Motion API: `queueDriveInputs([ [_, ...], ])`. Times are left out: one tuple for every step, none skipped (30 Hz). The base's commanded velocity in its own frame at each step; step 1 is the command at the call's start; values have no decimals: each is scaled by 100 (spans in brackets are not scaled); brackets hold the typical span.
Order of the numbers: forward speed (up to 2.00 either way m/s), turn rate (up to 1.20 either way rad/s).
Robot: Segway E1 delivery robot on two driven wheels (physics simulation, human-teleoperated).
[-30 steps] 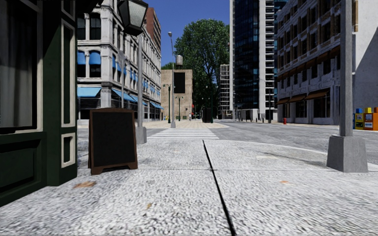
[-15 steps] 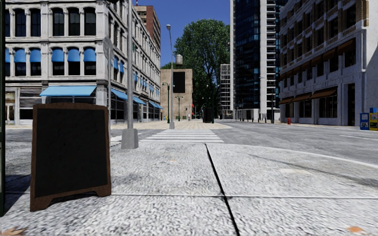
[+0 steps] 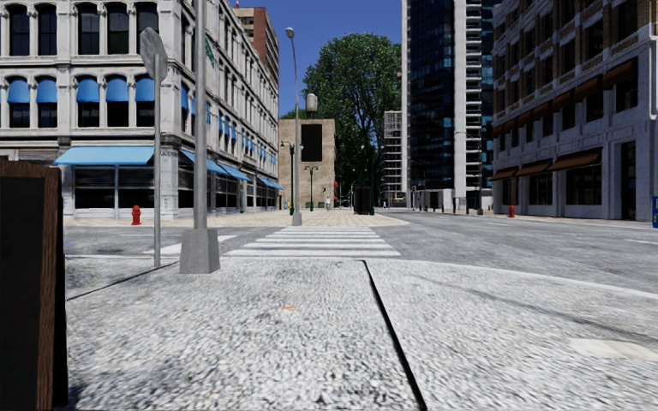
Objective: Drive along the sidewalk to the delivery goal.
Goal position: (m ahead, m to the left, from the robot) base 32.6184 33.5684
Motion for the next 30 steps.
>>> queueDriveInputs([
  [200, 0],
  [200, 0],
  [200, 0],
  [200, 0],
  [200, 0],
  [200, 0],
  [200, 0],
  [200, 0],
  [200, 0],
  [200, 0],
  [200, 0],
  [200, 0],
  [200, 0],
  [200, 0],
  [200, 0],
  [200, 0],
  [200, 0],
  [200, 0],
  [200, 0],
  [200, 0],
  [200, 0],
  [200, 0],
  [200, 0],
  [200, 0],
  [200, 0],
  [200, 0],
  [200, 0],
  [200, 0],
  [200, 0],
  [200, 0],
])
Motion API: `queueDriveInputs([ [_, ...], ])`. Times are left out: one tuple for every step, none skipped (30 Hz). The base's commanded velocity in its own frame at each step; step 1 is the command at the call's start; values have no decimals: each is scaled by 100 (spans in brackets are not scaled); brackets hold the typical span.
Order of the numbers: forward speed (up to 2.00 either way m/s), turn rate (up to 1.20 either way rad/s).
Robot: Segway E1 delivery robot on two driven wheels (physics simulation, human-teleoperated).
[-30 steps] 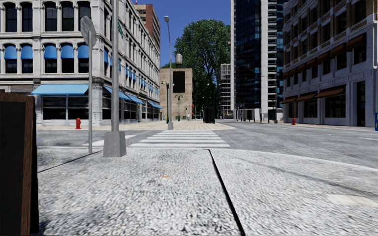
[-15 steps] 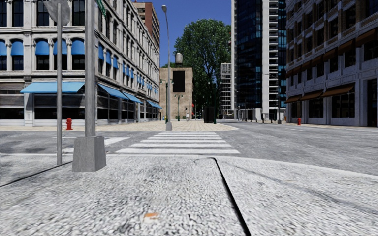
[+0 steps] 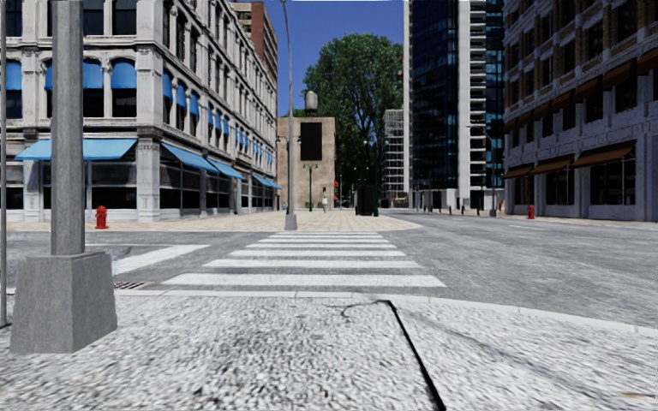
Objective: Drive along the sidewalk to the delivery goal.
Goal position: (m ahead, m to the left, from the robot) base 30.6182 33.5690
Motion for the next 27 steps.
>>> queueDriveInputs([
  [200, 0],
  [200, 0],
  [200, 0],
  [200, 0],
  [200, 0],
  [200, 0],
  [200, 0],
  [200, 0],
  [200, 0],
  [200, 0],
  [200, 0],
  [200, 0],
  [200, 0],
  [200, 0],
  [200, 0],
  [200, 0],
  [200, 0],
  [200, 0],
  [200, 0],
  [200, 0],
  [200, 0],
  [200, 0],
  [200, 0],
  [200, 0],
  [200, 0],
  [200, 0],
  [200, 0],
])
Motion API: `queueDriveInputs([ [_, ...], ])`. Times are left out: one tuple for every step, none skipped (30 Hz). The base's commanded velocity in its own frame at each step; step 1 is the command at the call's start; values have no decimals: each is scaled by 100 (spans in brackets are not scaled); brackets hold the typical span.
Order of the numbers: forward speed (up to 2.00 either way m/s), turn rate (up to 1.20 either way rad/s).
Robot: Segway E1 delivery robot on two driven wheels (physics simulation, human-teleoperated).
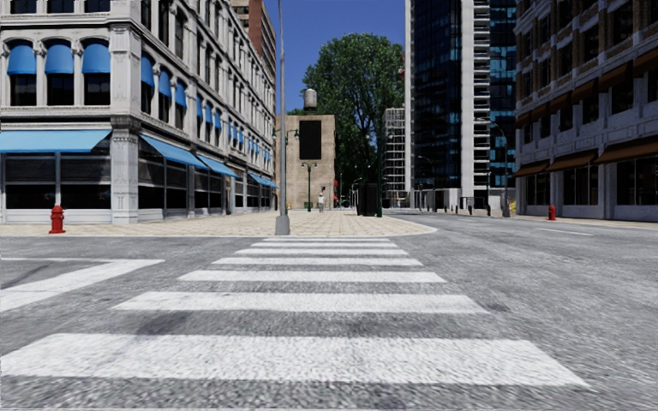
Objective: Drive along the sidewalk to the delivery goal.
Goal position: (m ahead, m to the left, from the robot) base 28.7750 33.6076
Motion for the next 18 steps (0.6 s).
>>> queueDriveInputs([
  [200, 0],
  [200, 0],
  [200, 0],
  [200, 0],
  [200, 0],
  [200, 0],
  [200, 0],
  [200, 0],
  [200, 0],
  [200, 0],
  [196, 0],
  [196, 0],
  [189, 0],
  [180, 0],
  [172, 0],
  [172, 0],
  [163, 0],
  [147, 0],
])
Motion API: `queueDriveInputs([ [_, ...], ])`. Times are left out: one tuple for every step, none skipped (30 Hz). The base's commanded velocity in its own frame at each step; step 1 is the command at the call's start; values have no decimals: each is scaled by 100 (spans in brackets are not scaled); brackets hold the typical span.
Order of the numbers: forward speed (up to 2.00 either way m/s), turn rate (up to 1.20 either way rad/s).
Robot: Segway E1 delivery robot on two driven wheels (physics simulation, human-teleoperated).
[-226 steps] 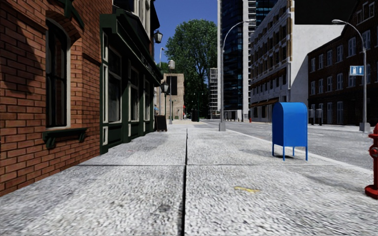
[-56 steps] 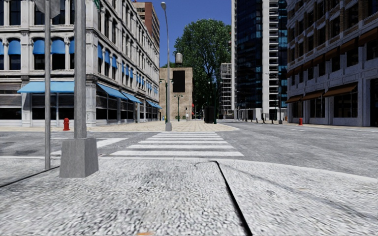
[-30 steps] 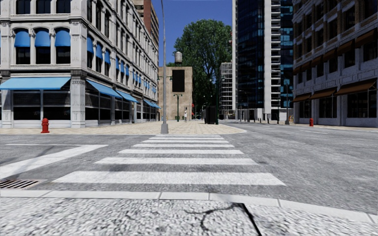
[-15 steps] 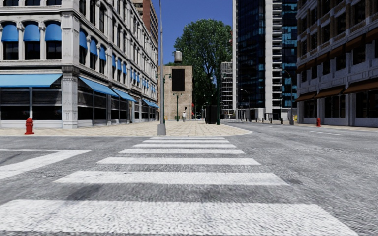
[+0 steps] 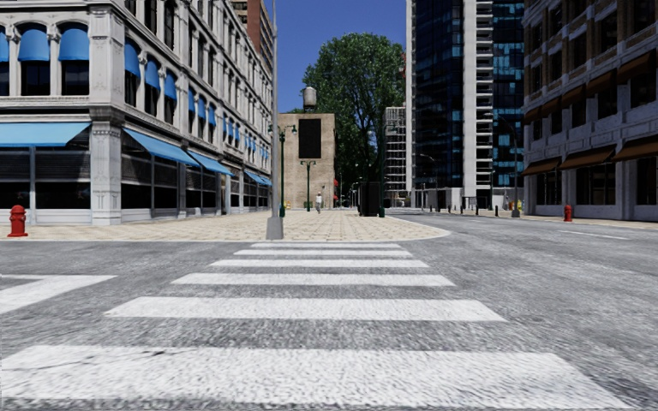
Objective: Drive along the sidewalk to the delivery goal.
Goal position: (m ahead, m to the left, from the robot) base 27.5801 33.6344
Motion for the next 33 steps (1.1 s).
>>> queueDriveInputs([
  [134, 0],
  [134, 0],
  [123, 0],
  [118, 0],
  [117, 0],
  [117, 0],
  [117, 0],
  [116, 0],
  [116, 0],
  [116, 0],
  [115, 0],
  [114, 0],
  [114, 0],
  [114, 0],
  [114, 0],
  [114, 0],
  [114, 0],
  [114, 0],
  [114, 0],
  [114, 0],
  [114, 0],
  [114, 0],
  [114, 0],
  [125, 0],
  [200, 0],
  [200, 0],
  [200, 0],
  [200, 0],
  [200, 0],
  [200, 0],
  [200, 0],
  [200, 0],
  [200, 0],
])
